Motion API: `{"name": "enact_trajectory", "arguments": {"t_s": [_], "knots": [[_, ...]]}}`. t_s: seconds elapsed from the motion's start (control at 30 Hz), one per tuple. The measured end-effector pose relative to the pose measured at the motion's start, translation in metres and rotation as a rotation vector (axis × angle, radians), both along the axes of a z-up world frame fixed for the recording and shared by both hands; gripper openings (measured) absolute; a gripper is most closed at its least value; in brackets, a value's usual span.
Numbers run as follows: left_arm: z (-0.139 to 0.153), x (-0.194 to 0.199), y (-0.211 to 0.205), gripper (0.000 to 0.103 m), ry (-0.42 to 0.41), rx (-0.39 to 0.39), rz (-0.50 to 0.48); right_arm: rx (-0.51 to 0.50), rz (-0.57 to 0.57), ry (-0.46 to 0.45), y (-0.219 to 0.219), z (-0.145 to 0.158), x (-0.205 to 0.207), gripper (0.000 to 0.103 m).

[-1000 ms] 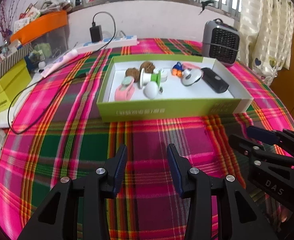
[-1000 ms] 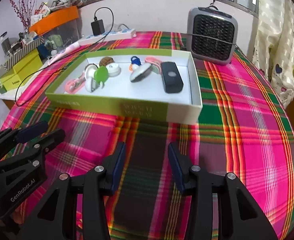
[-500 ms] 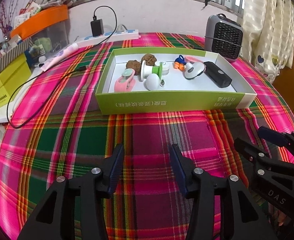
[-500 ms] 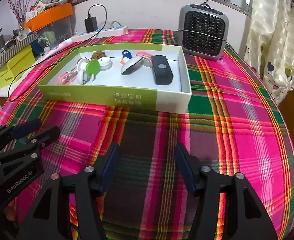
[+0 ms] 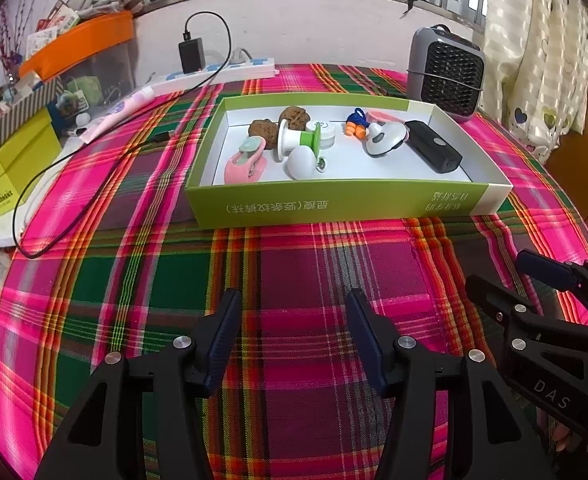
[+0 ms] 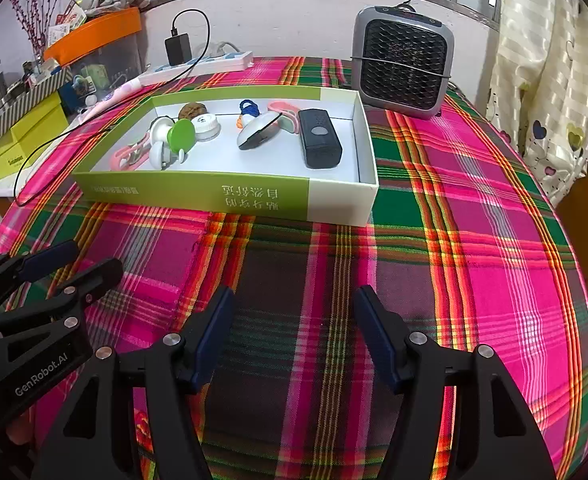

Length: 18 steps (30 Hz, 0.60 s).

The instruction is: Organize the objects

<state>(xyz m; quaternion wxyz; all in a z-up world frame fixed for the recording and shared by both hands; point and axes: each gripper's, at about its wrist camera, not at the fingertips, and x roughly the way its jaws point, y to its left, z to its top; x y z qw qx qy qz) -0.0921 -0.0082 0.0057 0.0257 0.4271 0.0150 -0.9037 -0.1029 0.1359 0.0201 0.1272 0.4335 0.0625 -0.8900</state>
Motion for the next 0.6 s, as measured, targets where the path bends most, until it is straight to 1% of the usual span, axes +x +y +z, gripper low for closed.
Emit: {"name": "enact_trajectory", "arguments": {"t_s": [0.6], "knots": [[0.0002,0.0001,-0.0001,0.054,0.001,0.0,0.003,0.0,0.001,-0.001,-0.0008,-0.0003,0.0006,0.065]]}}
